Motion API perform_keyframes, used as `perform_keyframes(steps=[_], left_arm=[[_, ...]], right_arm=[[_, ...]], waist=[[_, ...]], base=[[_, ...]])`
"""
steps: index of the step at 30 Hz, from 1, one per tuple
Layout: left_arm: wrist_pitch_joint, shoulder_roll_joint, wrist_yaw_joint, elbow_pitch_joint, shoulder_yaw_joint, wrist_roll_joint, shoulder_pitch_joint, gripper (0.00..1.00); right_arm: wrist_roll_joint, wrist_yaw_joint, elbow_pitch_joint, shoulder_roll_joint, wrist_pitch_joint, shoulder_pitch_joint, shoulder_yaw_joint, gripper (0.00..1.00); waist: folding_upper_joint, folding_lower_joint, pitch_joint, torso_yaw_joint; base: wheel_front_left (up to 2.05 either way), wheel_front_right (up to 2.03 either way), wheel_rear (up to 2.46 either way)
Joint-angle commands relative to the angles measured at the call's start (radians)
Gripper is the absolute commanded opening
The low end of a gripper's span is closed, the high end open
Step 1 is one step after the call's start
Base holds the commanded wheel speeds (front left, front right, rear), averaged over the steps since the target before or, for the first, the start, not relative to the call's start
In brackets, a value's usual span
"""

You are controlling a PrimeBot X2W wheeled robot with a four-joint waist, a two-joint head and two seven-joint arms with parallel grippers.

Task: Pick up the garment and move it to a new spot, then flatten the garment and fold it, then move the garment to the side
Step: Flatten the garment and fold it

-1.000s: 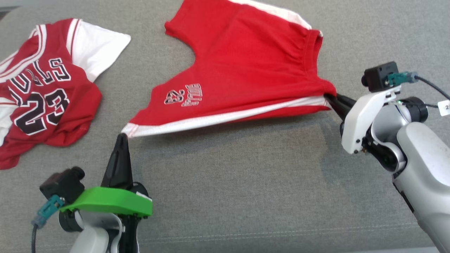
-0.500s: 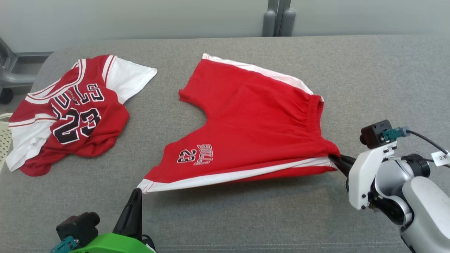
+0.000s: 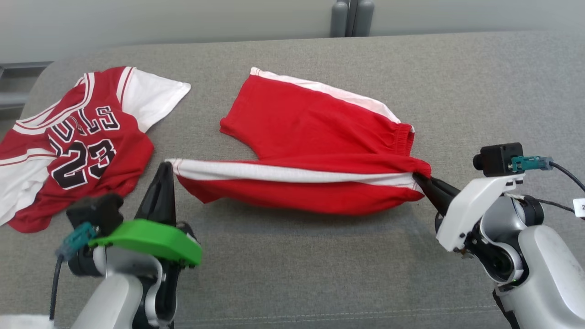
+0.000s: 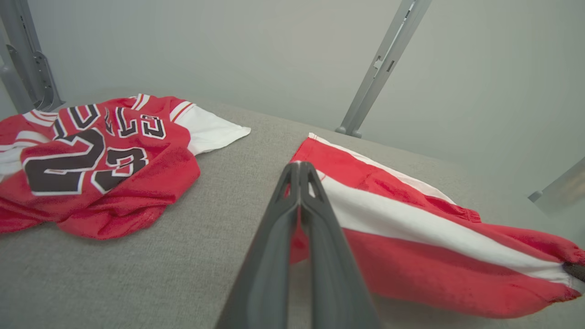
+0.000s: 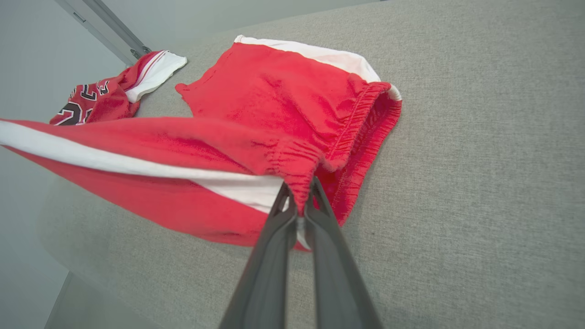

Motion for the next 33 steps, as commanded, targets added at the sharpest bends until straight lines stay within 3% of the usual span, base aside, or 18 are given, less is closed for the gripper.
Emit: perform_keyframes(steps=[1, 6, 16, 24, 33], left_arm=[[-0.007, -0.014, -0.013, 0.039, -0.003, 0.014, -0.069, 0.00], [-0.016, -0.042, -0.038, 0.189, -0.016, 0.053, -0.266, 0.00], [-0.042, -0.082, -0.113, 0.439, -0.055, 0.112, -0.575, 0.00], [-0.059, -0.083, -0.144, 0.573, -0.065, 0.139, -0.714, 0.00], [-0.047, -0.070, -0.143, 0.738, -0.093, 0.191, -0.870, 0.00]], right_arm=[[-0.008, -0.001, 0.008, 0.027, -0.009, -0.026, -0.017, 0.00], [-0.025, -0.001, 0.033, 0.105, -0.044, -0.100, -0.058, 0.00], [-0.027, -0.001, 0.078, 0.187, -0.121, -0.222, -0.078, 0.00], [0.002, -0.001, 0.123, 0.204, -0.180, -0.271, -0.069, 0.00], [0.064, -0.001, 0.206, 0.204, -0.256, -0.358, -0.020, 0.00]], waist=[[0.0000, 0.0001, 0.036, -0.020], [0.0000, 0.0001, 0.104, -0.057], [0.0000, 0.0001, 0.214, -0.120], [0.0000, 0.0001, 0.254, -0.164], [0.0000, 0.0001, 0.322, -0.204]], base=[[0.00, 0.00, 0.00], [0.00, 0.00, 0.00], [0.00, 0.00, 0.00], [0.00, 0.00, 0.00], [0.00, 0.00, 0.00]])
